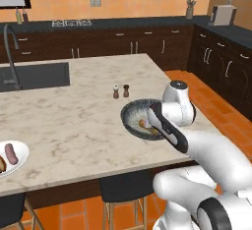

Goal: Place one bun and one sausage from the bowl on each plate.

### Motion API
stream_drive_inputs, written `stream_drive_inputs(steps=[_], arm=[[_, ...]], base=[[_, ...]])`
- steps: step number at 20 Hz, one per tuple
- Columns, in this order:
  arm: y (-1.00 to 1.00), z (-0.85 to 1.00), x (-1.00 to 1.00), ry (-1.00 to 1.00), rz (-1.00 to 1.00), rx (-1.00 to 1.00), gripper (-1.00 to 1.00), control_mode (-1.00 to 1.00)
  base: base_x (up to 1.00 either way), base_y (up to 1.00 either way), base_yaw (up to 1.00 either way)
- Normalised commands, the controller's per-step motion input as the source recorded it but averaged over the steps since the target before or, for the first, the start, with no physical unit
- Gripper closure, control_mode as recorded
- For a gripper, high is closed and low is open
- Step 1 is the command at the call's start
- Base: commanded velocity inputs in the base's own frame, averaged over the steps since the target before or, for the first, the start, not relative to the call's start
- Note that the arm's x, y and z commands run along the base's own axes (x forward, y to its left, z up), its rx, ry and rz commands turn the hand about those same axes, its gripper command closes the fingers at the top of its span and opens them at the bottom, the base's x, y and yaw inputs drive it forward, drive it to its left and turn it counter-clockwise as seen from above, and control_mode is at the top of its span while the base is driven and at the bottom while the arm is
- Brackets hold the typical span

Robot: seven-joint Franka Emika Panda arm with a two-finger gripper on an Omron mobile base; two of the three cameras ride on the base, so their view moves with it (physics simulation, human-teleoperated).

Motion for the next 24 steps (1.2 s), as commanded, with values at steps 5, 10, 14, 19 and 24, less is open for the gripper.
stream_drive_inputs(steps=[5, 10, 14, 19, 24], arm=[[-0.11, -0.39, 1.0, 0.22, 0.0, 0.04, -1.0, -1.0], [0.21, -0.86, 0.73, 0.12, 0.0, 0.01, -1.0, -1.0], [0.4, -0.76, 0.0, 0.01, -0.03, -0.07, -1.0, -1.0], [-0.02, -0.45, 0.08, -0.05, -0.02, 0.0, -1.0, -1.0], [0.0, -0.12, 0.02, -0.06, 0.0, 0.01, 1.0, -1.0]], base=[[0.0, 0.0, 0.0], [0.0, 0.0, 0.0], [0.0, 0.0, 0.0], [0.0, 0.0, 0.0], [0.0, 0.0, 0.0]])
